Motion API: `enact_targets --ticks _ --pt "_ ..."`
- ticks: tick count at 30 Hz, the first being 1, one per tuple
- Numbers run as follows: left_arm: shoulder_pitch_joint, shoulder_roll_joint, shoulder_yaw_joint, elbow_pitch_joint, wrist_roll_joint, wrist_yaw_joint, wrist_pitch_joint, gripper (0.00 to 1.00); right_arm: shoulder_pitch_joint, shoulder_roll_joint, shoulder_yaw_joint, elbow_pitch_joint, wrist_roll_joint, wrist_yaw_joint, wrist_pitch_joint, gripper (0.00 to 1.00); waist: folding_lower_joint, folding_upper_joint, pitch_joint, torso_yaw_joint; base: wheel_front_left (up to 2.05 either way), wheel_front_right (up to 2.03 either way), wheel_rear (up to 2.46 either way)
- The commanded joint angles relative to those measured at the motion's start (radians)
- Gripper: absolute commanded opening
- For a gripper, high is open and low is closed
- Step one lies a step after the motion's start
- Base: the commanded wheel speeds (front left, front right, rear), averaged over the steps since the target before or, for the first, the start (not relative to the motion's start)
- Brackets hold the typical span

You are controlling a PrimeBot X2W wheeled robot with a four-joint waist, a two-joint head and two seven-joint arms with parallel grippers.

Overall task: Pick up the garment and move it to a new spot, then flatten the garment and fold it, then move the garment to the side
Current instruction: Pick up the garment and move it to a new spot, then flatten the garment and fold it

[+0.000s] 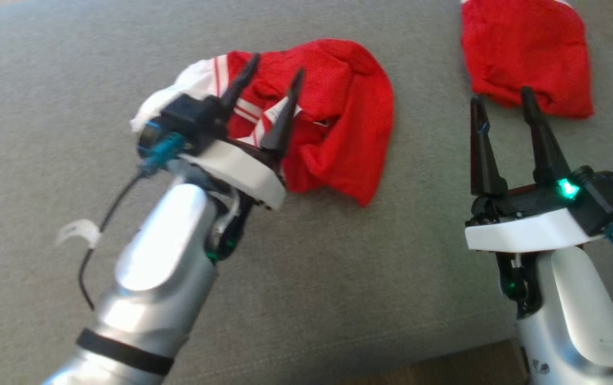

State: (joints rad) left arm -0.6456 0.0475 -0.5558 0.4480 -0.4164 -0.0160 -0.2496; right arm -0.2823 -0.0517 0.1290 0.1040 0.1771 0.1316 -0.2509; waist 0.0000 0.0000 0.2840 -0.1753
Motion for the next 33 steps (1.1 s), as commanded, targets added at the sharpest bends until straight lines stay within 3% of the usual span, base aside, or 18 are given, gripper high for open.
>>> enact_targets --ticks 1,9,14,22,33 --pt "-0.029 0.031 0.051 -0.046 0.001 0.010 -0.011 1.00 -0.018 0.001 0.015 -0.029 -0.004 -0.001 -0.010 1.00 0.0000 0.0000 -0.020 0.036 0.00 0.00 0.00" --pt "0.129 0.081 0.190 -0.182 0.039 0.006 -0.012 1.00 0.011 0.001 -0.004 -0.006 -0.049 -0.001 -0.010 1.00 0.0000 0.0000 -0.082 0.169 0.00 0.00 0.00" --pt "0.305 0.069 0.285 -0.276 0.067 -0.014 -0.012 1.00 0.047 0.001 -0.012 0.015 -0.068 -0.001 0.001 1.00 0.0000 0.0000 -0.129 0.241 0.00 0.00 0.00" --pt "0.504 0.010 0.378 -0.370 0.096 -0.029 -0.012 1.00 0.101 0.001 -0.031 0.021 -0.063 -0.001 0.007 1.00 0.0000 0.0000 -0.166 0.291 0.00 0.00 0.00" --pt "0.521 0.003 0.369 -0.409 0.074 -0.015 -0.012 1.00 0.110 0.001 -0.023 0.017 -0.065 -0.001 0.027 1.00 0.0000 0.0000 -0.171 0.314 0.00 0.00 0.00"
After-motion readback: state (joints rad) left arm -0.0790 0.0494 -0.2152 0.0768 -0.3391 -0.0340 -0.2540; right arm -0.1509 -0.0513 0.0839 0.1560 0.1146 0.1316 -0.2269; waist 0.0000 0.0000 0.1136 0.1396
